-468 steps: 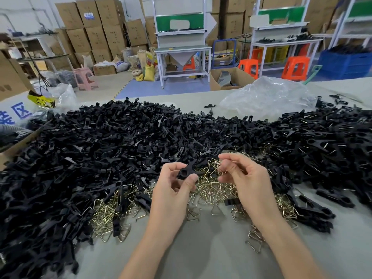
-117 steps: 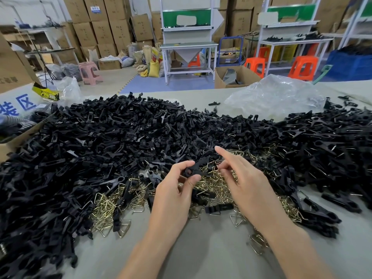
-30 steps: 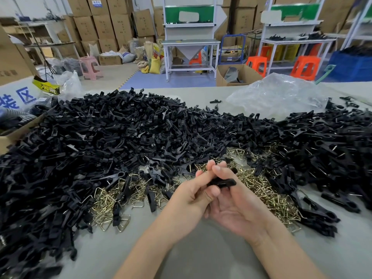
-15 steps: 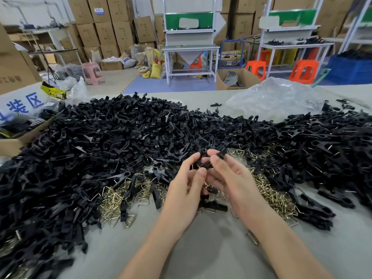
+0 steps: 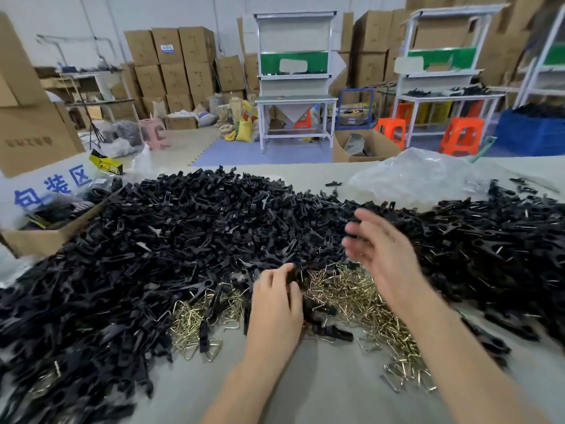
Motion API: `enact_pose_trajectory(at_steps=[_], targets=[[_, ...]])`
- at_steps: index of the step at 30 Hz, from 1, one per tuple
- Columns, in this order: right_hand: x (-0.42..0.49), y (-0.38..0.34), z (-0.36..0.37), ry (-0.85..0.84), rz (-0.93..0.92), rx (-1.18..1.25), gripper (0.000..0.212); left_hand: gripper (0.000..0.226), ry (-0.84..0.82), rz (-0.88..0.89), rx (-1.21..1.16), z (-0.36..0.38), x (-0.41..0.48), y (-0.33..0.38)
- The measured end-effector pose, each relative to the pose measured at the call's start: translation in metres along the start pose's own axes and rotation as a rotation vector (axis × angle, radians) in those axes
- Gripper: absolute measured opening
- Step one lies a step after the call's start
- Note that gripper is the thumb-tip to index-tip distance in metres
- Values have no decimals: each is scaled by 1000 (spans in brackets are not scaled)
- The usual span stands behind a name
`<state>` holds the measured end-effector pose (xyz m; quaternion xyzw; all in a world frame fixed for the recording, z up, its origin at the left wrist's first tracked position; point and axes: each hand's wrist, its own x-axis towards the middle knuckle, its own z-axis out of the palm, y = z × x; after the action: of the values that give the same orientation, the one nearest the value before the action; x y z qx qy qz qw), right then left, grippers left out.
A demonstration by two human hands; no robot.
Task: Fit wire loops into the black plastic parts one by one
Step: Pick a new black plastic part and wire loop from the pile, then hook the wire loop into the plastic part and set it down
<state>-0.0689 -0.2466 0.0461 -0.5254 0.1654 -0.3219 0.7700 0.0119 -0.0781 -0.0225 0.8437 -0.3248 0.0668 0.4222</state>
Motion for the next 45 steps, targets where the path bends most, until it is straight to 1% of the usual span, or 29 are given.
enact_pose_trajectory(at_steps=[4, 6, 7, 8, 10, 12, 14, 16, 18, 21, 24, 27, 29, 31, 33, 34, 35, 37, 39, 40, 42, 44, 45], targets=[[-25, 43, 5, -31, -67, -342, 29, 38, 56, 47, 180, -21, 23, -19], [-29, 48, 7, -79, -105, -449, 32, 44, 37, 27, 293, -40, 46, -36], [-31, 49, 7, -97, -109, -492, 32, 48, 8, -11, 368, -49, 61, -46], [-32, 51, 8, -112, -111, -534, 32, 52, -46, -74, 450, -58, 76, -54], [-34, 53, 8, -141, -117, -607, 32, 60, -240, -202, 616, -71, 104, -66], [-34, 56, 7, -150, -122, -621, 34, 71, -429, -232, 720, -77, 128, -73], [-32, 58, 6, -147, -119, -607, 37, 79, -500, -230, 751, -74, 146, -75], [-31, 60, 6, -152, -127, -602, 40, 83, -484, -231, 789, -66, 157, -76], [-31, 61, 6, -155, -135, -598, 41, 80, -408, -202, 836, -57, 161, -76], [-29, 61, 4, -158, -135, -603, 41, 66, -292, -106, 843, -44, 154, -74], [-29, 61, 4, -154, -133, -599, 42, 51, -227, -31, 818, -41, 141, -71], [-30, 60, 4, -152, -139, -596, 44, 34, -192, -5, 712, -52, 135, -66], [-31, 59, 5, -151, -153, -598, 44, 20, -137, 12, 597, -65, 134, -59], [-32, 58, 5, -142, -170, -596, 44, 12, -82, 47, 468, -78, 132, -52], [-35, 56, 4, -139, -203, -611, 42, 6, -85, 110, 358, -85, 124, -43], [-37, 55, 4, -136, -229, -631, 40, 4, -112, 156, 352, -86, 119, -39], [-39, 53, 3, -131, -257, -655, 38, 5, -149, 206, 389, -85, 113, -36], [-44, 50, 3, -116, -314, -702, 34, 16, -246, 301, 540, -80, 104, -36], [-49, 49, 3, -104, -350, -743, 33, 27, -315, 330, 664, -75, 100, -38], [-51, 49, 3, -104, -361, -764, 33, 29, -311, 321, 673, -74, 99, -38], [-54, 50, 1, -103, -366, -803, 34, 29, -249, 313, 627, -75, 97, -36], [-56, 51, 0, -96, -353, -827, 35, 28, -147, 304, 534, -76, 90, -32], [-56, 51, 0, -93, -344, -825, 37, 27, -81, 286, 451, -75, 85, -29]])
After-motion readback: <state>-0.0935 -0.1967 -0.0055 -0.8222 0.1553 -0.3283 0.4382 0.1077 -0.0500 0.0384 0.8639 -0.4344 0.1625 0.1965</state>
